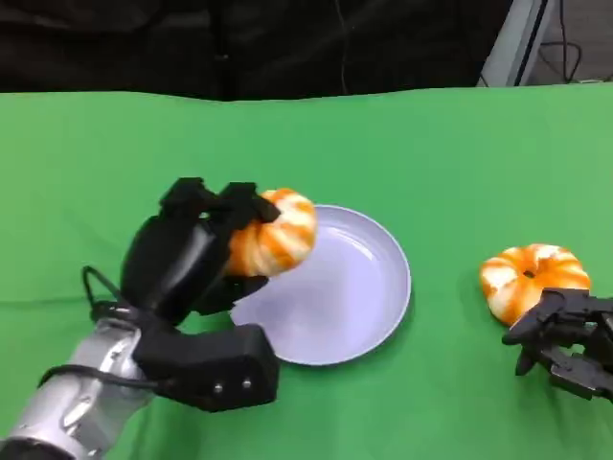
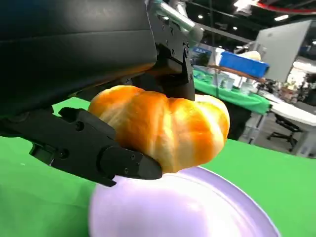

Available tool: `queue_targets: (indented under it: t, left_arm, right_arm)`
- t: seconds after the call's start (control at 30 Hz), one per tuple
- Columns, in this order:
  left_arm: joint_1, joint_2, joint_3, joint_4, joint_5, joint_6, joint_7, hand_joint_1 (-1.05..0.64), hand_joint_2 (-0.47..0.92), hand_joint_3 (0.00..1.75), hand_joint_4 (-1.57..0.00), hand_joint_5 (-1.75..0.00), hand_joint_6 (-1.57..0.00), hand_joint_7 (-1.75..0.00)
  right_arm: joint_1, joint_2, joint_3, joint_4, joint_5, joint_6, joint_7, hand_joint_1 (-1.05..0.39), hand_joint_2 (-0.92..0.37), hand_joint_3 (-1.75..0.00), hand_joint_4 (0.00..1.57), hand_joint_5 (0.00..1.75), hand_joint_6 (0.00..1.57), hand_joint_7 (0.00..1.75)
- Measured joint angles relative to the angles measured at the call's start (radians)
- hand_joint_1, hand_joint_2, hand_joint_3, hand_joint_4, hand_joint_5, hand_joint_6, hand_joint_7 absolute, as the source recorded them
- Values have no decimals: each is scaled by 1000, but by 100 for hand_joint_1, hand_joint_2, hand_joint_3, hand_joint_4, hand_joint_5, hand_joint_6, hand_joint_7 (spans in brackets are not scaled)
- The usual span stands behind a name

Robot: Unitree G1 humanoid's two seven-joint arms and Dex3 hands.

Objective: Grasp the bread from the table and place it into the plate.

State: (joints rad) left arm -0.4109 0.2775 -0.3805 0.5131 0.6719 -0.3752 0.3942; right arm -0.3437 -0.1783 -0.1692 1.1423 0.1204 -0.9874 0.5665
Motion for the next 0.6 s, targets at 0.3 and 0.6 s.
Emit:
queue_targets:
  t: [0.3, 0.6]
  left_arm:
    - [-51, -54, -23, 99, 2, -24, -3, -14, 92, 47, -23, -171, -31, -138]
    - [-114, -107, -50, 225, 1, -61, 0, -13, 92, 50, -28, -165, -34, -137]
  right_arm:
    - [0, 1, 10, 0, -29, -17, -34, 6, -86, -54, 87, 136, 97, 89]
    - [0, 3, 12, 0, -29, -19, -31, 6, -86, -56, 87, 136, 96, 92]
